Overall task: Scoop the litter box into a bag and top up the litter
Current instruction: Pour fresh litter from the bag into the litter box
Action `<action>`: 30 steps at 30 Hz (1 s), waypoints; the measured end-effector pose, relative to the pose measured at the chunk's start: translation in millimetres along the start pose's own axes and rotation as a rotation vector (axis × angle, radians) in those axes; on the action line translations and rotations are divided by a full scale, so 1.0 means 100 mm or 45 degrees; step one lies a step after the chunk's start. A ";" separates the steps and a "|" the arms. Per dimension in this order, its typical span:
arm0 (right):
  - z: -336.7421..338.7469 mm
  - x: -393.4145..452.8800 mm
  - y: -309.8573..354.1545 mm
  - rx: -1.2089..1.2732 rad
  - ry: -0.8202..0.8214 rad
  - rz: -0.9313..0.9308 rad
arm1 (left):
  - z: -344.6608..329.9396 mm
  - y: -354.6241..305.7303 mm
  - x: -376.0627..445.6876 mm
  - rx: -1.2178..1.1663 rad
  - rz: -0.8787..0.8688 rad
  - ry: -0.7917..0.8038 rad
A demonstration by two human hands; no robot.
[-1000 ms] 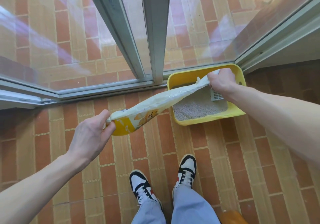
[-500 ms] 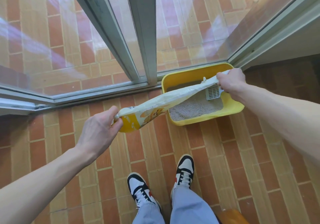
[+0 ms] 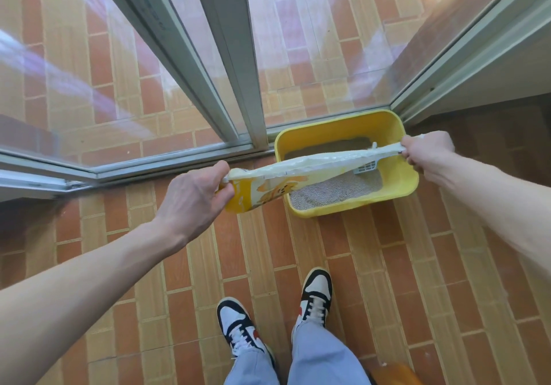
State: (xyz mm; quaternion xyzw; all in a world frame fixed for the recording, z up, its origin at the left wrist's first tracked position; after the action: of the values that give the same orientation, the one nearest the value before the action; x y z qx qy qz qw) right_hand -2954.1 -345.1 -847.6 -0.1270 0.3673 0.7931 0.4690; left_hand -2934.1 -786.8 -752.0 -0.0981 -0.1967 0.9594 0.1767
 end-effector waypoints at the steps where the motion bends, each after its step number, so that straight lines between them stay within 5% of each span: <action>1: 0.04 0.01 -0.03 0.015 -0.012 -0.009 | 0.02 -0.04 0.03 0.001 -0.016 -0.004; 12: 0.37 0.02 -0.51 0.072 -0.084 -0.099 | -0.09 -0.43 0.24 0.030 -0.241 0.026; 30: 0.07 -0.23 0.22 -0.068 -0.006 0.226 | 0.05 0.09 -0.09 0.010 0.015 0.019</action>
State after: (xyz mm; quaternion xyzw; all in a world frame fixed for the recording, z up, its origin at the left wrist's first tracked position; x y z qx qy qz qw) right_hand -2958.9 -361.3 -819.8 -0.1045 0.3549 0.8414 0.3940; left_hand -2929.4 -799.5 -749.8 -0.1059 -0.1911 0.9604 0.1730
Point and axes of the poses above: each hand's wrist, its own x-axis towards the middle knuckle, its own z-axis out of the back of the hand, y = z × x, the point moved 7 cm from there along x, towards the middle knuckle, and after that the axes turned 3 degrees about -x, right-handed, at the moved point
